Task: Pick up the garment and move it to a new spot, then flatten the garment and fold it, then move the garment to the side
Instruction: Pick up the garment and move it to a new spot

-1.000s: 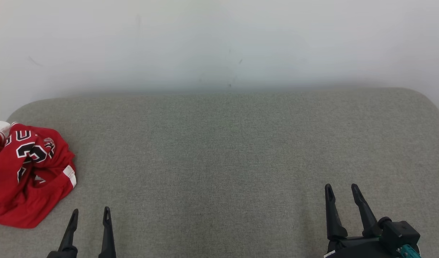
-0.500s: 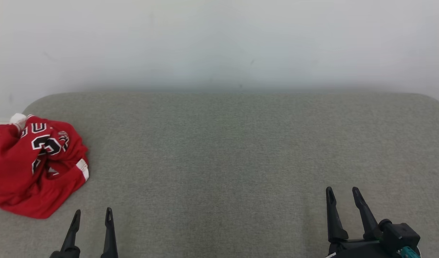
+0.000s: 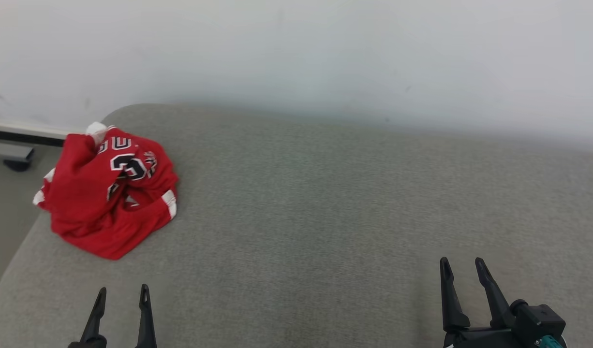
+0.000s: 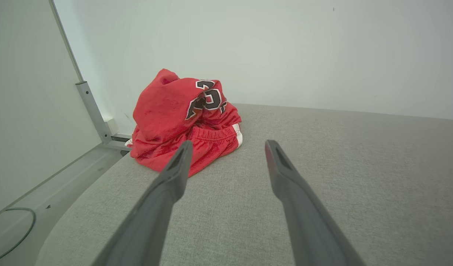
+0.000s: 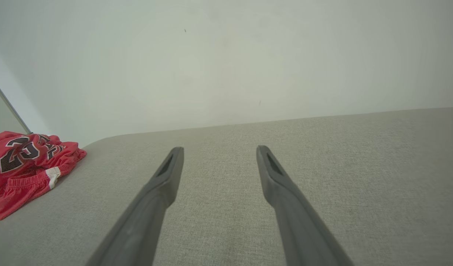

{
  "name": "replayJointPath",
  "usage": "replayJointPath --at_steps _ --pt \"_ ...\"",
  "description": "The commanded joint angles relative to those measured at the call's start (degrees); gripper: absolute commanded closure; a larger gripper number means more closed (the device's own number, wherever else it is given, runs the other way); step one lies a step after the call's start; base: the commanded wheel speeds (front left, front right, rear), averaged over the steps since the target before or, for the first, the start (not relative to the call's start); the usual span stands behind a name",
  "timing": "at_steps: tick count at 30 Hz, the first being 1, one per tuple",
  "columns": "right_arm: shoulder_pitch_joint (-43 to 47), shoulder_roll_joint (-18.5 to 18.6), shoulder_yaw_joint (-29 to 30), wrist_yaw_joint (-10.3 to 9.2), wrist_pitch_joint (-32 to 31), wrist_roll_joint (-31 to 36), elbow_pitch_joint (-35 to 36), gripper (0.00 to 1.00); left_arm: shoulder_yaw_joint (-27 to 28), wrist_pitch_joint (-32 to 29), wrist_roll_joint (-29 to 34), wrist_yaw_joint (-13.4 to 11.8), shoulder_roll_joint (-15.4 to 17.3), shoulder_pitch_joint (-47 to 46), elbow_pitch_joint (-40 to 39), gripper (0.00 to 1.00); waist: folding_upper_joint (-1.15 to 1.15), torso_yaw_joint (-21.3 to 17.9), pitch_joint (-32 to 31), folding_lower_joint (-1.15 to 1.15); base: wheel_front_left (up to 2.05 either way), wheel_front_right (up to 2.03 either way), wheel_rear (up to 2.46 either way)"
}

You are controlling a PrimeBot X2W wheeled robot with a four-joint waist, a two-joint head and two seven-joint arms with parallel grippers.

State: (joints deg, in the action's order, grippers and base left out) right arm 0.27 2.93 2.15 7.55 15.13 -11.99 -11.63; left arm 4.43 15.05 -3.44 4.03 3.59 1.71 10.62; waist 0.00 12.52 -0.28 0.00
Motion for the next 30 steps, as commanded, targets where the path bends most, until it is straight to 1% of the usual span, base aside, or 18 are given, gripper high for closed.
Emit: replayJointPath --at_steps 1,10,17,23,30 --pt "0.3 -0.1 -0.1 -0.12 0.0 0.1 -0.1 0.00 0.1 0.2 -0.1 -0.2 0.2 0.6 0.0 0.00 0.00 3.7 0.3 0.00 0.00 0.00 0.00" --pt "-0.1 -0.1 0.2 -0.12 0.0 0.6 -0.4 0.00 0.3 0.2 -0.7 -0.9 0.1 0.3 0.0 0.00 0.00 9.2 1.1 0.00 0.00 0.00 0.00" --pt "-0.3 -0.1 0.2 -0.12 0.0 0.9 -0.6 0.00 0.4 0.2 -0.9 -1.3 -0.1 0.5 -0.1 0.00 0.00 12.2 1.2 0.00 0.00 0.00 0.00" --pt "-0.4 -0.1 -0.1 -0.12 0.0 1.0 -0.7 0.00 0.5 0.2 -0.6 -1.8 -0.1 0.6 -0.3 0.00 0.00 14.1 1.2 0.00 0.00 0.00 0.00" --pt "-0.6 -0.1 -0.5 -0.12 0.0 1.0 -0.8 0.00 1.4 0.2 -1.1 -2.3 0.2 1.2 -0.5 0.00 0.00 14.7 1.3 0.00 0.00 0.00 0.00"
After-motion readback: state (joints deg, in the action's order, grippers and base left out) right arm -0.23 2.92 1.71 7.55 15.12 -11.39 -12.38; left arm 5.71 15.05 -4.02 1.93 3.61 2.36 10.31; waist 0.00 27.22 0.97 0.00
